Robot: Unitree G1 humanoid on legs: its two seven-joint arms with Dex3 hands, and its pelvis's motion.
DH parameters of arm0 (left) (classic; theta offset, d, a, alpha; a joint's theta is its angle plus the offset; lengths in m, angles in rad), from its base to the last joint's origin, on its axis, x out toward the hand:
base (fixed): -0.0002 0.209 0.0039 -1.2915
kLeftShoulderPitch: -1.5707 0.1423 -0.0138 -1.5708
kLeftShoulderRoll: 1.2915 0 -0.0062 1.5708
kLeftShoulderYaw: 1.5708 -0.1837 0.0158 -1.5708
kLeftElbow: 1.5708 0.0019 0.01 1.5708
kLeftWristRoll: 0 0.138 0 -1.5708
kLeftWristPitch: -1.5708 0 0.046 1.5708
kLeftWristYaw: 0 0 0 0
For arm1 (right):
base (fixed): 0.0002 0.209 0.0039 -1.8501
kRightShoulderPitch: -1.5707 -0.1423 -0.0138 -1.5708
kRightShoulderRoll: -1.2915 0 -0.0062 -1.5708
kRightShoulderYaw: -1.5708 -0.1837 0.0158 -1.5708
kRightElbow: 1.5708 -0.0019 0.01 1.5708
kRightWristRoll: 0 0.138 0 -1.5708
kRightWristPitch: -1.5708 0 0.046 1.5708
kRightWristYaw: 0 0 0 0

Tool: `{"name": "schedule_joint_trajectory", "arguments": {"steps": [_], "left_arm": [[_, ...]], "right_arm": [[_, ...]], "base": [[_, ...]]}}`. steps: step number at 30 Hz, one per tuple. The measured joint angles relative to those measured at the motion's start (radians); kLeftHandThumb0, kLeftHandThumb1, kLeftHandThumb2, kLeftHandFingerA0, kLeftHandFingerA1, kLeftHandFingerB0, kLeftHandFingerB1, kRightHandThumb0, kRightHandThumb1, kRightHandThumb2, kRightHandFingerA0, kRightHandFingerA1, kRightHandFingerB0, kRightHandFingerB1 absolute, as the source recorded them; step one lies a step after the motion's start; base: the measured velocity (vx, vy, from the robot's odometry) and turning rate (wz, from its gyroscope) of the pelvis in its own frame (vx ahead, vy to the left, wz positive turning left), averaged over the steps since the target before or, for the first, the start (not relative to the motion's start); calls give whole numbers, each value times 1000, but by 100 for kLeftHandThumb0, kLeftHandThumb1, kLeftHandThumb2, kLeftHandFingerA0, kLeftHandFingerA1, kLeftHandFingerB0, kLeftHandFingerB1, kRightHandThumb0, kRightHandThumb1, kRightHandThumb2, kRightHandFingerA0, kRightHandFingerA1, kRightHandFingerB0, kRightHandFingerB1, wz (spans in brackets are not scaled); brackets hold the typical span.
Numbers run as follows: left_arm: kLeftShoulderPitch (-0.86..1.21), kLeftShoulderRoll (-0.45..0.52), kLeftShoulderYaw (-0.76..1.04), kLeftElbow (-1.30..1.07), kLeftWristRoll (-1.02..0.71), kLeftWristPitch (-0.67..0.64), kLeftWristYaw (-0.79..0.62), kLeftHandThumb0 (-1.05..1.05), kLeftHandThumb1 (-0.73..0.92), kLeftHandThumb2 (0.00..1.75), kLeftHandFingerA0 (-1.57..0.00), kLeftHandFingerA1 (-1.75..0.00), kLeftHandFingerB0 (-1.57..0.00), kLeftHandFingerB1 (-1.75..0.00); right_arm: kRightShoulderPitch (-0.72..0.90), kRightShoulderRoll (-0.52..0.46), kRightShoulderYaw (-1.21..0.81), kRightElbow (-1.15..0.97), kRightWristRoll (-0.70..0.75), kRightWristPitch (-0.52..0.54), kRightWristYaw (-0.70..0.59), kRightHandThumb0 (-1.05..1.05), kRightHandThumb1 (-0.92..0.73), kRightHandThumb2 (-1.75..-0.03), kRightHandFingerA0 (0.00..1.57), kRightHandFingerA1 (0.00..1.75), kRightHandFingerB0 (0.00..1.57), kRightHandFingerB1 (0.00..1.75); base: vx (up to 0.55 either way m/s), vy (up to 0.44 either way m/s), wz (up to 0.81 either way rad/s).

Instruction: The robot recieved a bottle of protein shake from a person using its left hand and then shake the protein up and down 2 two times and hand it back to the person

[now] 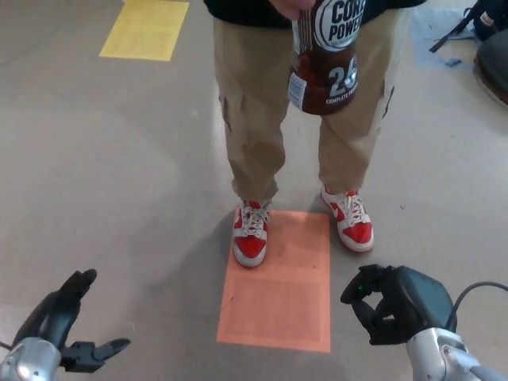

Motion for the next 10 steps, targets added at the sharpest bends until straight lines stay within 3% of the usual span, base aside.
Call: {"name": "schedule_joint_trajectory", "arguments": {"steps": [2,3,7,9,10], "left_arm": [[-16,0,-4,33,8,-30,17,-50,42,75,-35,-49,0,-17],[-26,0,-9,53,18,-49,30,-47,55,58,-41,-38,-1,-17],[-64,4,-46,112,58,-111,75,-52,63,59,-39,-36,0,-18],[-81,11,-77,137,86,-140,101,-50,61,61,-37,-37,-2,-16],[-88,17,-95,150,105,-157,117,-56,53,82,-31,-47,-1,-22]], "right_arm": [[-8,0,-4,0,0,1,1,-51,-51,-108,85,79,95,75],[-12,-1,-7,0,1,1,3,-51,-49,-113,83,84,89,81],[-29,-3,-17,1,2,6,12,-51,-49,-113,83,80,89,80],[-34,-4,-22,1,3,10,17,-52,-49,-113,84,80,90,80],[-35,-4,-23,1,3,13,19,-52,-48,-113,83,78,90,81]], "base": [[0,0,0],[0,0,0],[0,0,0],[0,0,0],[0,0,0]]}}
